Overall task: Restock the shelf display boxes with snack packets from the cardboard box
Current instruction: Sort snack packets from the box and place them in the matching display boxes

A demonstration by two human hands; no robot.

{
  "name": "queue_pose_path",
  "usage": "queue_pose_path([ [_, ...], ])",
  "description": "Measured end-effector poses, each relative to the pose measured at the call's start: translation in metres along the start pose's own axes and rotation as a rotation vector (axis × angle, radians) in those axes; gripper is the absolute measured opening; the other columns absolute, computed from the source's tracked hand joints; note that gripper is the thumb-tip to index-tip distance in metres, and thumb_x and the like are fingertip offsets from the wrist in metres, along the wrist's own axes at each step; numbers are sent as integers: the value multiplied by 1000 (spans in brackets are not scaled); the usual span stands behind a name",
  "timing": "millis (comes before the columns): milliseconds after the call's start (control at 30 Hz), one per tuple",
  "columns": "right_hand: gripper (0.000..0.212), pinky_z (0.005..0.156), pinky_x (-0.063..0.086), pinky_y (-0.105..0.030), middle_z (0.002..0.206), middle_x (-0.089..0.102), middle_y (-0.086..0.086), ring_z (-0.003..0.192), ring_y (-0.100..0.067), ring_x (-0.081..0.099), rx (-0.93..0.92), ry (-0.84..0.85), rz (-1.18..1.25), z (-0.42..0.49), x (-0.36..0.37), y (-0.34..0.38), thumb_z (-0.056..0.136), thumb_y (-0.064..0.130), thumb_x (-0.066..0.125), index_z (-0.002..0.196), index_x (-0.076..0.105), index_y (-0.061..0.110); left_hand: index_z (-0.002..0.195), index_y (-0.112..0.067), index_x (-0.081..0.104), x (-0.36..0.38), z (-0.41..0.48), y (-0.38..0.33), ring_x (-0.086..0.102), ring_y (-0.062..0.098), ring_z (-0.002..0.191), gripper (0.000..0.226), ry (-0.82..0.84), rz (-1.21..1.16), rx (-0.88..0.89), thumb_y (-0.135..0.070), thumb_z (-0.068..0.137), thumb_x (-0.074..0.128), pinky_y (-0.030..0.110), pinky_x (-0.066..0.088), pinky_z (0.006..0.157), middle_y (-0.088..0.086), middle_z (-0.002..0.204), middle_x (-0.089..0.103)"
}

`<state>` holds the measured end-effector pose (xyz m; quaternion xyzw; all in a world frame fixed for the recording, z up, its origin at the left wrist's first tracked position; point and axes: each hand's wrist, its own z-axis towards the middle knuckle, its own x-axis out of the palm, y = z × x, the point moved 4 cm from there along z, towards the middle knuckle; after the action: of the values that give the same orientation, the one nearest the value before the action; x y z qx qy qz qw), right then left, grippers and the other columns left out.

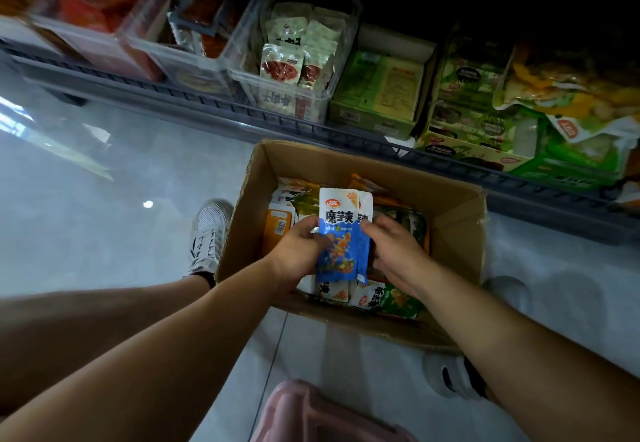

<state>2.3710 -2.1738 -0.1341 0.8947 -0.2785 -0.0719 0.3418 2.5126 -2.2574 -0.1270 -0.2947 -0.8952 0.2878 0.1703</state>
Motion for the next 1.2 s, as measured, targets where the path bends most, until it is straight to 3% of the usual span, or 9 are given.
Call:
queue_pose_path([
  [167, 19, 95, 56, -51, 106, 74, -13, 101, -29, 71, -8, 63, -115, 0, -2, -1, 102, 19, 54, 101, 63, 2, 126, -23, 63, 3, 0, -2, 71, 24, 110, 26, 26, -10, 14, -10, 105, 54, 38, 62, 78, 8, 125, 72],
  [367, 8, 96, 54, -53, 115, 68, -15, 108, -32, 67, -69, -12, -102, 10, -8, -3, 99, 20, 56, 95, 63, 19, 117, -28, 64, 5, 2, -3, 71, 18, 102, 24, 4, -31, 5, -9, 103, 57, 34, 60, 73, 4, 121, 72],
  [500, 18, 94, 56, -53, 120, 69, -9, 107, -27, 69, -78, -11, -44, 9, -7, -5, 103, 11, 50, 110, 61, 23, 123, -22, 63, 3, 3, -4, 73, 13, 94, 27, -16, -35, 28, -8, 100, 62, 27, 60, 62, 3, 119, 73],
  [700, 32, 92, 55, -49, 125, 69, -15, 113, -31, 68, 94, 110, 297, 11, -7, -15, 98, 13, 57, 130, 62, 9, 132, -14, 59, -2, 4, -4, 73, 22, 101, 34, -15, -62, 36, -1, 99, 60, 39, 62, 78, 7, 119, 72],
  [800, 28, 89, 56, -49, 120, 71, -15, 110, -32, 69, 122, 167, 339, 6, -5, -13, 98, 12, 56, 125, 64, 9, 131, -14, 60, -2, 5, -3, 74, 24, 103, 34, 5, -75, 30, -2, 99, 61, 40, 63, 78, 8, 119, 74],
  [900, 32, 77, 58, -40, 116, 74, -10, 106, -26, 71, 99, 154, 271, 2, -7, -12, 89, 10, 67, 121, 67, 13, 132, -14, 59, 1, 6, 0, 74, 28, 106, 36, 18, -92, 30, -1, 99, 61, 42, 63, 81, 11, 121, 74],
  [1000, 39, 81, 58, -40, 116, 74, -9, 107, -26, 71, 77, 147, 237, 2, -9, -12, 83, 8, 72, 121, 67, 12, 132, -14, 59, 2, 9, 0, 75, 29, 105, 36, 5, -107, 33, -1, 99, 61, 47, 62, 87, 12, 121, 74],
  [1200, 22, 84, 61, -46, 119, 68, -11, 101, -26, 72, -60, -30, 90, 8, -19, -8, 84, 4, 76, 103, 72, 16, 133, -15, 58, -3, 16, -2, 73, 32, 109, 37, -78, -118, 33, -2, 99, 62, 56, 58, 95, 13, 125, 72],
])
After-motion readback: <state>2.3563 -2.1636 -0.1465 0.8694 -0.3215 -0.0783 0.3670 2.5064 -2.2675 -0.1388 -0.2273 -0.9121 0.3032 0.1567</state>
